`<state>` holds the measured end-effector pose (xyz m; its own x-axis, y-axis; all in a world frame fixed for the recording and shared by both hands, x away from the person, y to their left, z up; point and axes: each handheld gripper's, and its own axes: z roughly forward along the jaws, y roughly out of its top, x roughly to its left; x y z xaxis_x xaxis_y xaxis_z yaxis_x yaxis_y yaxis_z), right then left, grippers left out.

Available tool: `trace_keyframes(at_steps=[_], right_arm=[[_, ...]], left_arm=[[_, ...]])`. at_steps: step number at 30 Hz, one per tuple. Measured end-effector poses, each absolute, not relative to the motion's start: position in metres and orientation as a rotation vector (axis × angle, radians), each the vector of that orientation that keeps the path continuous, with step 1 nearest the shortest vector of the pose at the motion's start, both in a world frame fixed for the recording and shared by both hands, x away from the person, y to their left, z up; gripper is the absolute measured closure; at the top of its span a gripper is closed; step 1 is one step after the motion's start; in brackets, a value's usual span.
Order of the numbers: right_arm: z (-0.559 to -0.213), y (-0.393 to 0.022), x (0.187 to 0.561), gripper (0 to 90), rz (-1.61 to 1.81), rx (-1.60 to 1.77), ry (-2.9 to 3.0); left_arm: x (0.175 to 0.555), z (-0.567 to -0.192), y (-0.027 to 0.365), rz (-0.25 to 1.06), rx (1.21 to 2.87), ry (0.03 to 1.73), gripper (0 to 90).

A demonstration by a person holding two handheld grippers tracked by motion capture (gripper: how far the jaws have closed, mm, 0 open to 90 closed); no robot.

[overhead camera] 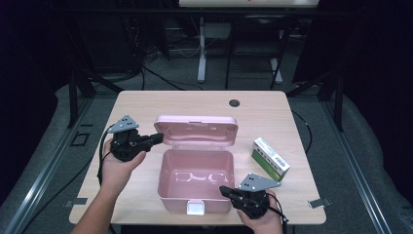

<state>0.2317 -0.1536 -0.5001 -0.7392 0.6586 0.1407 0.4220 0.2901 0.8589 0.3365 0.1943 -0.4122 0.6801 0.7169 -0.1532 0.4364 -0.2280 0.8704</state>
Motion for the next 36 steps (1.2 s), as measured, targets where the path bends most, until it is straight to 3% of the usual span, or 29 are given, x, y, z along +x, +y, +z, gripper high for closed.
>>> trace_keyframes(at_steps=[36], right_arm=[[-0.501, -0.154, 0.231, 90.0, 1.434, 0.985, 2.308]], left_arm=[[0.35, -0.446, 0.191, 0.317, 1.941, 0.981, 84.5]])
